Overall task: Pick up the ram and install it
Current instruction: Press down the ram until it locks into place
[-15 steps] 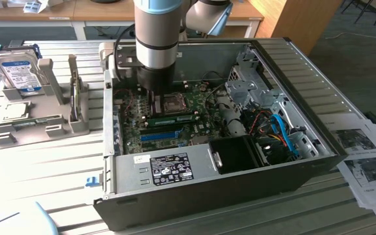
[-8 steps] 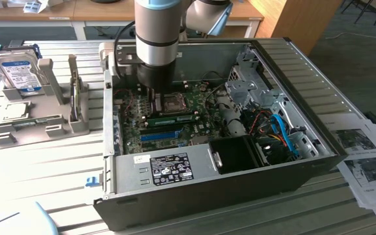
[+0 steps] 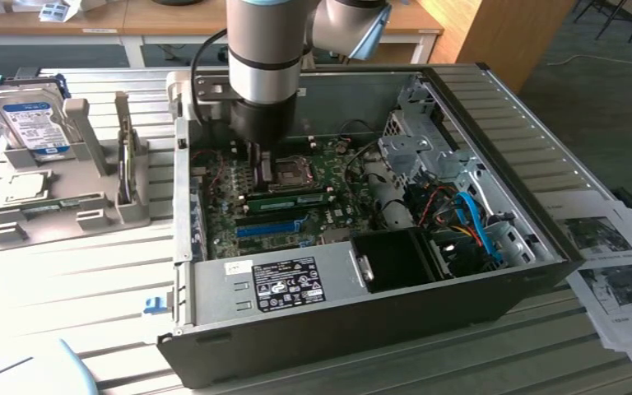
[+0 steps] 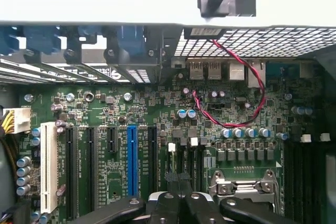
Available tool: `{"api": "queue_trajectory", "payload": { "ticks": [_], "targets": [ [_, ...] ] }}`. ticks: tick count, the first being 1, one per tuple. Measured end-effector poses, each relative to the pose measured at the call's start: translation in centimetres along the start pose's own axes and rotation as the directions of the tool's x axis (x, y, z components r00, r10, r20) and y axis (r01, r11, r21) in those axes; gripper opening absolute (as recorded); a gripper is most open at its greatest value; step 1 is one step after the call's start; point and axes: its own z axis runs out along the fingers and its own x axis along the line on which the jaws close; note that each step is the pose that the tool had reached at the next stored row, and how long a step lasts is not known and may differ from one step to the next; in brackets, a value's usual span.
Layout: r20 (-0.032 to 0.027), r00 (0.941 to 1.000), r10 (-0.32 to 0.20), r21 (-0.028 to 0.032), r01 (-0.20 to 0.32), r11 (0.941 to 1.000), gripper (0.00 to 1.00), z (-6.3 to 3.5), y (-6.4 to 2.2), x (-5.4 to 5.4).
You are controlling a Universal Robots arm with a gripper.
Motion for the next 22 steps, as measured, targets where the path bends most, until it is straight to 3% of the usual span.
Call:
{"api": "queue_trajectory", "payload": {
  "ticks": [12, 18, 22],
  "targets": [
    [0.0, 1.0, 0.0, 0.0, 0.0, 1.0, 0.09, -1.06, -0.02, -0.04],
    [0.0, 1.0, 0.0, 0.0, 0.0, 1.0, 0.09, -1.1, -0.02, -0.05],
    [0.0, 1.0, 0.0, -0.0001, 0.0, 1.0, 0.09, -1.11, -0.51, -0.06]
  ]
}}
